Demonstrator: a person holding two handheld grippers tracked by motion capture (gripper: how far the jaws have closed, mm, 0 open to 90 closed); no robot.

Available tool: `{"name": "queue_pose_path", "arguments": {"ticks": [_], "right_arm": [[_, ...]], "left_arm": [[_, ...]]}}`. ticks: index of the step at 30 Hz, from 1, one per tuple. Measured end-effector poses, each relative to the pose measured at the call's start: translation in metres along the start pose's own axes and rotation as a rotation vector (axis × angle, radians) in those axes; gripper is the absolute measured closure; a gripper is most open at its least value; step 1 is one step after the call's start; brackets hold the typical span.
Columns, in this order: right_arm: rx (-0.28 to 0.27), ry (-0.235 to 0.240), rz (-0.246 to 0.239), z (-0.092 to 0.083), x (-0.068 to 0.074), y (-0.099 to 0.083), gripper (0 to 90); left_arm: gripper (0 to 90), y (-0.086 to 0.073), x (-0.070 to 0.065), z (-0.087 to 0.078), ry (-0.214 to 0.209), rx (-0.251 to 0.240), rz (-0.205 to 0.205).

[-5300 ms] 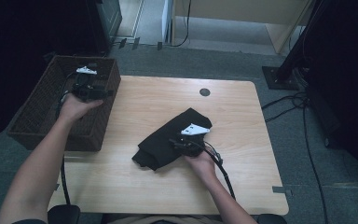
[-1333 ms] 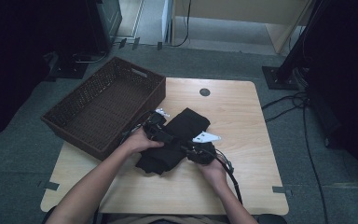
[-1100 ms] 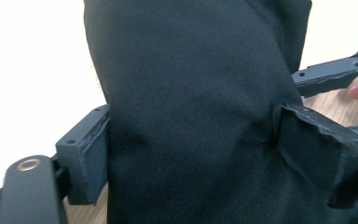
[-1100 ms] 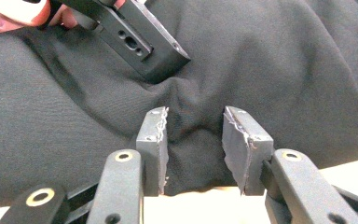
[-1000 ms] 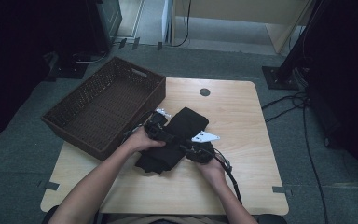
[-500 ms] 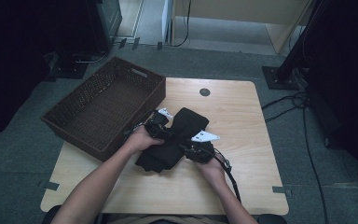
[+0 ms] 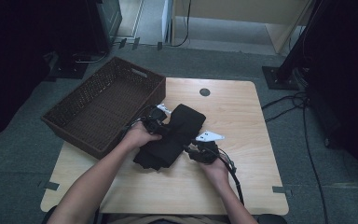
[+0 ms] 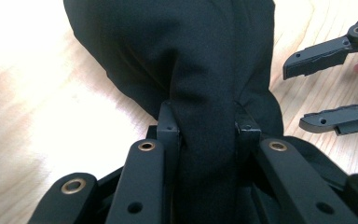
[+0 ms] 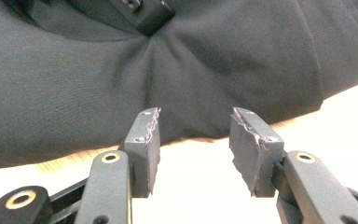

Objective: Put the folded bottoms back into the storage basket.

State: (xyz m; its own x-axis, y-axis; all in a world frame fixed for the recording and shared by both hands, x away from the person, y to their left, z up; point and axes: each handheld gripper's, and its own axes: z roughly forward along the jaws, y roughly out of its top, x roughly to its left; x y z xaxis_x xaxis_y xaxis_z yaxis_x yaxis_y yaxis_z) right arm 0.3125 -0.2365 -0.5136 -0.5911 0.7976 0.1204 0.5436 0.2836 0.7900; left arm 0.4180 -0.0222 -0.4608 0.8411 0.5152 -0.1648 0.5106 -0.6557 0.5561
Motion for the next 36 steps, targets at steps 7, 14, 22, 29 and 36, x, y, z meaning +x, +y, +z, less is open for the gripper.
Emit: {"name": "queue_pose_path", "arguments": {"ticks": [7, 14, 22, 29, 36], "right_arm": [[-0.016, -0.021, 0.008, -0.003, -0.001, -0.003, 53.8], [-0.024, -0.026, 0.009, -0.005, -0.003, -0.004, 53.4], [-0.013, -0.019, 0.014, -0.003, -0.002, -0.005, 53.3], [-0.004, -0.018, 0.006, -0.001, -0.001, -0.005, 53.2], [0.005, -0.01, 0.007, 0.0, -0.001, -0.005, 53.2]], "left_arm": [[73.1, 0.014, -0.011, -0.017, 0.005, -0.022, 0.045], [73.1, 0.028, -0.008, -0.046, 0.028, -0.044, 0.064], [73.0, 0.046, 0.001, -0.097, 0.069, -0.079, 0.057], [73.0, 0.057, 0.019, -0.145, 0.127, -0.13, 0.038], [72.9, 0.063, 0.044, -0.192, 0.185, -0.152, 0.025]]}}
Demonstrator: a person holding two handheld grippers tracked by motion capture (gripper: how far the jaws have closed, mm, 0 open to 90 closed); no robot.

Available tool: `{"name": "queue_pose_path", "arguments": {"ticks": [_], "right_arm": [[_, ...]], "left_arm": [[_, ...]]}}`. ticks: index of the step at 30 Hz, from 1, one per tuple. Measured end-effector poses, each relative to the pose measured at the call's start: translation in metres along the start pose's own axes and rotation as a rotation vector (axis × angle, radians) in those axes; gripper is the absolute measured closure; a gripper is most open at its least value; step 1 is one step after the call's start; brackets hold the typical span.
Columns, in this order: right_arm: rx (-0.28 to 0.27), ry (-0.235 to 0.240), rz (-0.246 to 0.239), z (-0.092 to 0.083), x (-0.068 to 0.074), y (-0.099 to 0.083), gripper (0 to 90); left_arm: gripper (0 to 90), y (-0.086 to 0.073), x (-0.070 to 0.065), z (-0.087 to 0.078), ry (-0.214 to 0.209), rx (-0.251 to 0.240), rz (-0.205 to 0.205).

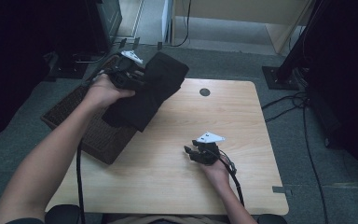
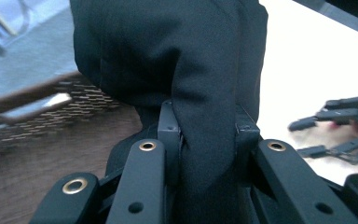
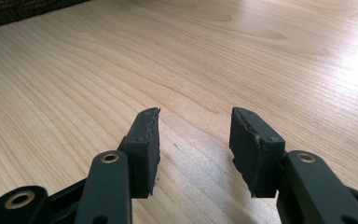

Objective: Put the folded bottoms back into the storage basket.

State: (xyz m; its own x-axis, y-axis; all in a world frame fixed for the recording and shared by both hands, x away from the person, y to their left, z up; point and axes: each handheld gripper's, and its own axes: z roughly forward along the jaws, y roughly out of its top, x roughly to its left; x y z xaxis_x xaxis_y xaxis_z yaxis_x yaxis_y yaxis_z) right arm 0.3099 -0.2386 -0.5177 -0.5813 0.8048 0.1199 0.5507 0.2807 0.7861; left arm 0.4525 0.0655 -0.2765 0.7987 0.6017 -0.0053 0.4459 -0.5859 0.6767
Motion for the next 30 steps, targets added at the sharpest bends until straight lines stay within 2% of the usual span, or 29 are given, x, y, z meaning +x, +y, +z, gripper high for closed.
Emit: {"name": "queue_pose_path", "arguments": {"ticks": [6, 10, 13, 16, 23, 30], "right_arm": [[0.005, 0.001, -0.008, 0.002, 0.001, 0.0, 53.2], [0.006, 0.004, -0.015, 0.003, 0.002, 0.001, 53.2], [0.005, 0.002, -0.018, 0.003, 0.003, 0.002, 53.3], [0.011, 0.004, -0.017, 0.005, 0.003, 0.002, 53.3], [0.018, 0.007, -0.028, 0.008, 0.006, 0.0, 53.6], [0.025, -0.002, -0.07, 0.011, 0.009, 0.006, 53.5]], "left_arm": [[72.8, -0.005, 0.031, -0.022, 0.075, -0.008, -0.028], [72.7, -0.018, 0.046, -0.022, 0.109, 0.028, -0.038], [72.7, -0.027, 0.053, -0.017, 0.114, 0.057, -0.046], [72.7, -0.035, 0.059, -0.006, 0.107, 0.074, -0.067], [72.7, -0.059, 0.074, 0.028, 0.051, 0.094, -0.121], [72.4, -0.085, 0.095, 0.068, -0.017, 0.137, -0.166]]}}
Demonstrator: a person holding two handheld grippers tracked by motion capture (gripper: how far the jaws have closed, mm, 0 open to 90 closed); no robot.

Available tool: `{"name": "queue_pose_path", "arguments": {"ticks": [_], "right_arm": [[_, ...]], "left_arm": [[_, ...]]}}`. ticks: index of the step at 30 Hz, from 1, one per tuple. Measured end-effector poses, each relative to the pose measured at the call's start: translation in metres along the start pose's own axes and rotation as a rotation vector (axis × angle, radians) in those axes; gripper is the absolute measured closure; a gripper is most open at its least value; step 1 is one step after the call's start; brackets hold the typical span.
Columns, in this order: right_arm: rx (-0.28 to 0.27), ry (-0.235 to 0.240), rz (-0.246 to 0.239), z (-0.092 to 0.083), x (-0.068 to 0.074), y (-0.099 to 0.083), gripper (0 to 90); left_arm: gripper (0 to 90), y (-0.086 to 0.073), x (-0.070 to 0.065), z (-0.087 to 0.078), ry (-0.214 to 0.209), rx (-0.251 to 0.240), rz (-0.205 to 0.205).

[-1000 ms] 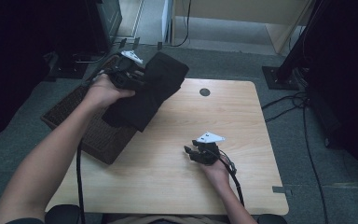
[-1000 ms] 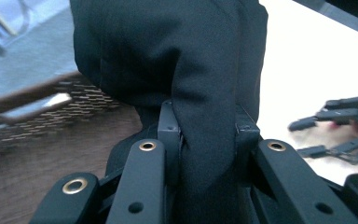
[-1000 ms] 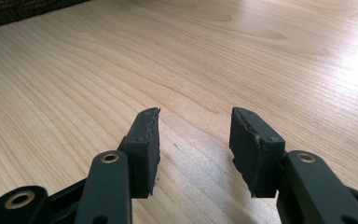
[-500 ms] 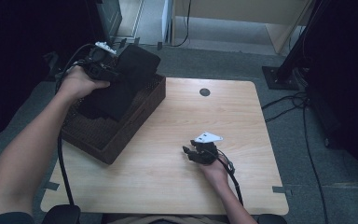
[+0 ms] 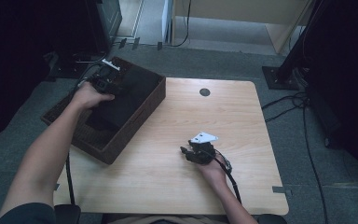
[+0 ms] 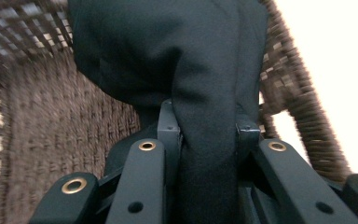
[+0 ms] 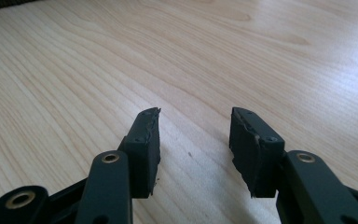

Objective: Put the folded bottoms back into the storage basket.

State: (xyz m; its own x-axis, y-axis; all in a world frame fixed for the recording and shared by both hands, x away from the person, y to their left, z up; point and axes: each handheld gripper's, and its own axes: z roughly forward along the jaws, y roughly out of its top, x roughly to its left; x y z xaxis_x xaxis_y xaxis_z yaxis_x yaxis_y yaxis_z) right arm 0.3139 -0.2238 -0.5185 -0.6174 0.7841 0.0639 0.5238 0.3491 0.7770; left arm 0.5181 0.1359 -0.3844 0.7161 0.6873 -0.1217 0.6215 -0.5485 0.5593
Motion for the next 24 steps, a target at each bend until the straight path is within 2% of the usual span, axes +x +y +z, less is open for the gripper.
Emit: {"name": "queue_pose_path", "arguments": {"ticks": [4, 5, 8, 10, 12, 15, 17, 20, 22, 24], "right_arm": [[0.003, -0.003, -0.006, 0.0, 0.0, 0.001, 53.5], [0.004, -0.003, -0.005, 0.0, 0.0, 0.001, 53.5], [0.007, 0.005, -0.005, 0.0, 0.001, 0.0, 53.3], [0.007, 0.007, -0.012, 0.0, 0.003, 0.0, 53.3], [0.006, 0.013, -0.016, 0.0, 0.005, 0.0, 53.4], [0.007, 0.018, -0.023, 0.0, 0.008, 0.0, 53.4], [0.005, 0.018, -0.024, 0.001, 0.008, -0.001, 53.2], [0.008, 0.017, -0.02, 0.001, 0.008, -0.003, 53.0], [0.01, 0.019, -0.024, 0.0, 0.008, -0.004, 53.0], [0.007, 0.016, -0.025, -0.001, 0.007, -0.004, 53.0]], "left_arm": [[72.1, -0.005, 0.018, 0.014, -0.003, 0.01, -0.035], [71.9, -0.007, 0.024, 0.015, 0.005, 0.015, -0.036], [71.1, -0.015, 0.043, 0.019, 0.029, 0.028, -0.075], [70.0, -0.021, 0.049, 0.022, 0.043, 0.033, -0.097], [67.8, -0.028, 0.053, 0.026, 0.071, 0.012, -0.103], [59.9, -0.033, 0.059, 0.025, 0.113, -0.054, -0.166], [54.3, -0.032, 0.061, 0.02, 0.138, -0.086, -0.182], [49.0, -0.03, 0.06, 0.01, 0.182, -0.124, -0.163], [50.0, -0.026, 0.058, 0.004, 0.184, -0.147, -0.152], [53.0, -0.021, 0.054, -0.002, 0.17, -0.164, -0.154]]}}
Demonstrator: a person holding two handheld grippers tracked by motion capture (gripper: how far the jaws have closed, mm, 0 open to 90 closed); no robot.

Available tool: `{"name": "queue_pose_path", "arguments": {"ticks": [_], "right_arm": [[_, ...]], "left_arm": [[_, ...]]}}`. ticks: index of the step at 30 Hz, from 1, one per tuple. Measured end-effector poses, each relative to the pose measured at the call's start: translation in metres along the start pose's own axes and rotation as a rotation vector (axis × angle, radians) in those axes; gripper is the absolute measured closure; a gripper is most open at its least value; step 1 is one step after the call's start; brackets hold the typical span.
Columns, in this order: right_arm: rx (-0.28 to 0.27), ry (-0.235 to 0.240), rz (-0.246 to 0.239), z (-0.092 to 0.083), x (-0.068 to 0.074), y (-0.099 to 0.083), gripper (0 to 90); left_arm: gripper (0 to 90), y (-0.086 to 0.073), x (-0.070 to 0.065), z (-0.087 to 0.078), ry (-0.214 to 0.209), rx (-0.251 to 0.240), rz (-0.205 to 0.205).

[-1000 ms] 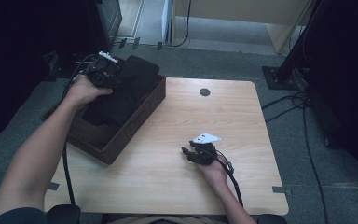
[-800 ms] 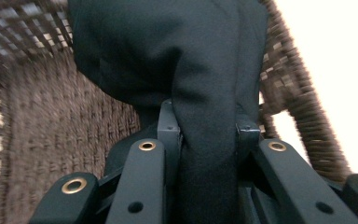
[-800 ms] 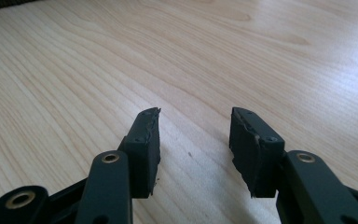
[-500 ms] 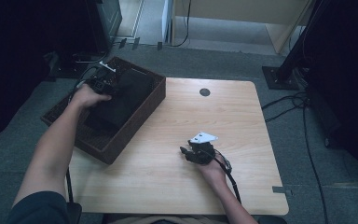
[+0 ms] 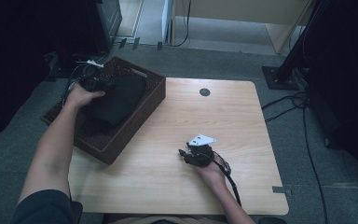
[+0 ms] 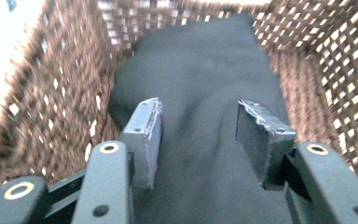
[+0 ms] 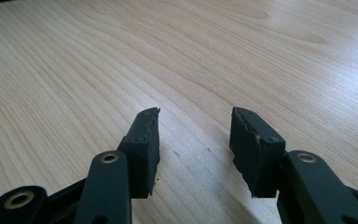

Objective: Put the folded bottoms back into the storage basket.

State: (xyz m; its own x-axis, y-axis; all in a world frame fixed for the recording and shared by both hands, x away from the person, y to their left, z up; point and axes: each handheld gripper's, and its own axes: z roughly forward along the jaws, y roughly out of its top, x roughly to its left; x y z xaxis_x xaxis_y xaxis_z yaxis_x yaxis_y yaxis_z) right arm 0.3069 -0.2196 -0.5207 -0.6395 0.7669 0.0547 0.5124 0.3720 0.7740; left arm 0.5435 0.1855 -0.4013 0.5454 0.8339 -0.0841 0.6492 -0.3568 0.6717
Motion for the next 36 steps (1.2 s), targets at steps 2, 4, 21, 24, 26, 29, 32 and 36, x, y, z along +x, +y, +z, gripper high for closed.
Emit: {"name": "queue_pose_path", "arguments": {"ticks": [2, 4, 21, 24, 26, 29, 32, 36], "right_arm": [[-0.002, 0.004, 0.006, 0.0, 0.0, 0.0, 53.0], [-0.001, 0.006, 0.014, 0.0, -0.001, -0.001, 53.0], [0.005, 0.011, 0.007, 0.001, 0.001, -0.001, 53.3], [0.008, 0.009, 0.001, 0.002, 0.002, 0.0, 53.2], [0.007, 0.009, 0.002, 0.002, 0.002, 0.0, 53.1], [0.008, 0.008, -0.001, 0.002, 0.003, 0.0, 53.1], [0.008, 0.006, 0.001, 0.002, 0.003, 0.0, 53.0], [0.008, 0.006, -0.001, 0.002, 0.003, 0.0, 52.5]], "left_arm": [[53.2, 0.006, -0.006, -0.002, -0.005, -0.009, 0.009], [51.2, 0.011, -0.012, 0.0, -0.014, -0.019, 0.019], [49.1, -0.023, -0.005, 0.058, 0.003, 0.03, 0.002], [45.9, -0.031, -0.003, 0.065, 0.003, 0.013, 0.03], [46.0, -0.035, -0.001, 0.066, -0.005, -0.005, 0.008], [47.0, -0.036, 0.001, 0.066, -0.018, -0.011, -0.039], [47.0, -0.034, 0.0, 0.063, -0.016, -0.003, -0.021], [48.3, -0.028, -0.001, 0.054, -0.027, 0.007, -0.042]]}}
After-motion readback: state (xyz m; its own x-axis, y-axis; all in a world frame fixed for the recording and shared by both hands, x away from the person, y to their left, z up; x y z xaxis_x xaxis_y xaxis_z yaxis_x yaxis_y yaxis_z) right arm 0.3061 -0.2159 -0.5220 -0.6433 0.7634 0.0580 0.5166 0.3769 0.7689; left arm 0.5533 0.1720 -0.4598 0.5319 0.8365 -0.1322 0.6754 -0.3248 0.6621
